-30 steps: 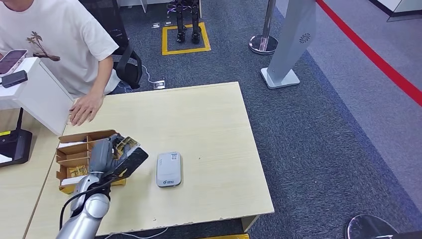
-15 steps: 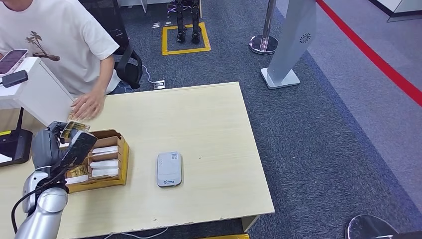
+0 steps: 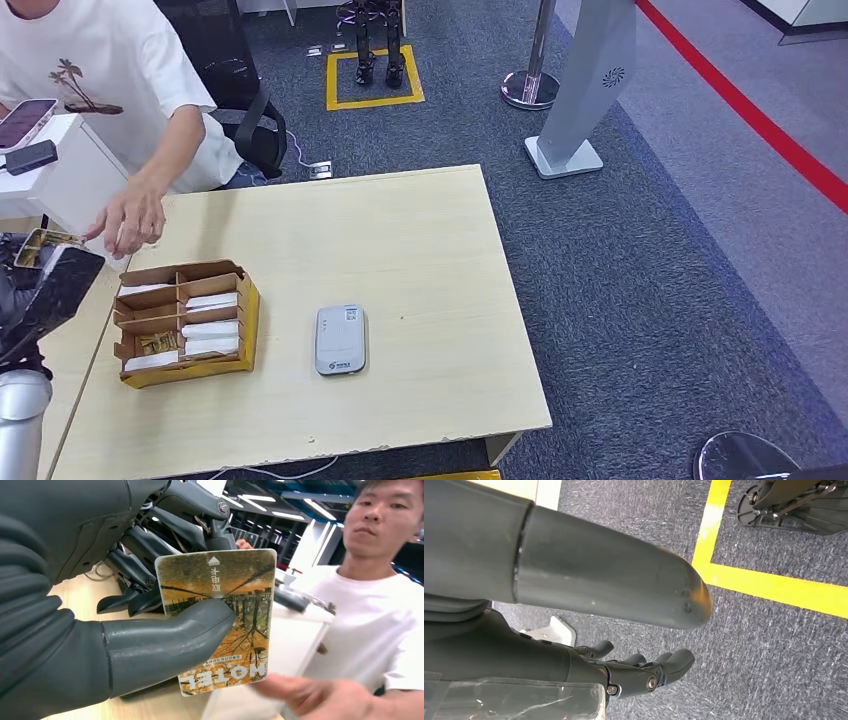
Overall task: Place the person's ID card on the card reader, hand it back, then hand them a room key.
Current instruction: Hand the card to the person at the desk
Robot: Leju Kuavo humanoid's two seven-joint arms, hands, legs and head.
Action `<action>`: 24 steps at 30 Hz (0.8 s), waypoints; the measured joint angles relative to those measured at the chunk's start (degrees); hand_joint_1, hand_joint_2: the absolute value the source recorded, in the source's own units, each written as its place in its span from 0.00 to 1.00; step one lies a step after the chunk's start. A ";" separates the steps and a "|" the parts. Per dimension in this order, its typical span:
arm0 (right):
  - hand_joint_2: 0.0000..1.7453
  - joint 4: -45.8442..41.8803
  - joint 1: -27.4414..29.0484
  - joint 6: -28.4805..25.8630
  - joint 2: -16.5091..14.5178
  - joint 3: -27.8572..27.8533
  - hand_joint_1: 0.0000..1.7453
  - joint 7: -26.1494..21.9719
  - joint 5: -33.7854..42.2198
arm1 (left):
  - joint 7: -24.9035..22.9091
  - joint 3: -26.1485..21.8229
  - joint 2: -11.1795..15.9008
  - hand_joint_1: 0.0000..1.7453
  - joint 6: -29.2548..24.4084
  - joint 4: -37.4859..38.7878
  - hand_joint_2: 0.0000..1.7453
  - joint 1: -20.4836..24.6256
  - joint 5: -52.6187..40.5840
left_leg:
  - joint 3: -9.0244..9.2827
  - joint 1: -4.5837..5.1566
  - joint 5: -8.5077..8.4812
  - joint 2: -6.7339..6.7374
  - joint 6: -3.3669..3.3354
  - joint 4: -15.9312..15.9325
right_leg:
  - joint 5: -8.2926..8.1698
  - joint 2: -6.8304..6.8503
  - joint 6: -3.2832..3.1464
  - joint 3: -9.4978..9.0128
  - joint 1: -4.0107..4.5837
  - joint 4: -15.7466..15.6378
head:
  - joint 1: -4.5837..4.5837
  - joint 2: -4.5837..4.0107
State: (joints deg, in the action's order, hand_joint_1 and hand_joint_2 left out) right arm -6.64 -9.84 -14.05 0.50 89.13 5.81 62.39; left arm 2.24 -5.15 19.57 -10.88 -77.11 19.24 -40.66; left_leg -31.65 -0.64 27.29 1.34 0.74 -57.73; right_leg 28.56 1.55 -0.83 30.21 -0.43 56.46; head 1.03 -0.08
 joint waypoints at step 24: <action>0.00 0.00 0.08 0.05 0.00 0.00 0.00 -0.75 1.21 | -0.66 -0.79 2.57 0.25 3.03 4.24 0.50 5.92 -2.17 | -0.04 0.00 -0.01 0.05 -0.01 -0.05 | -0.02 -0.06 -0.02 0.07 0.00 0.00 | -0.09 0.01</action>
State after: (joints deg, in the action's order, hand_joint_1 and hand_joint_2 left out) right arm -6.64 -9.76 -14.00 0.50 89.13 5.06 63.59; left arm 1.58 -5.93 22.14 -7.85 -72.87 25.16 -42.83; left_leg -31.69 -0.64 27.28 1.39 0.73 -57.78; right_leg 28.54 1.48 -0.85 30.28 -0.43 56.46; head 0.94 -0.07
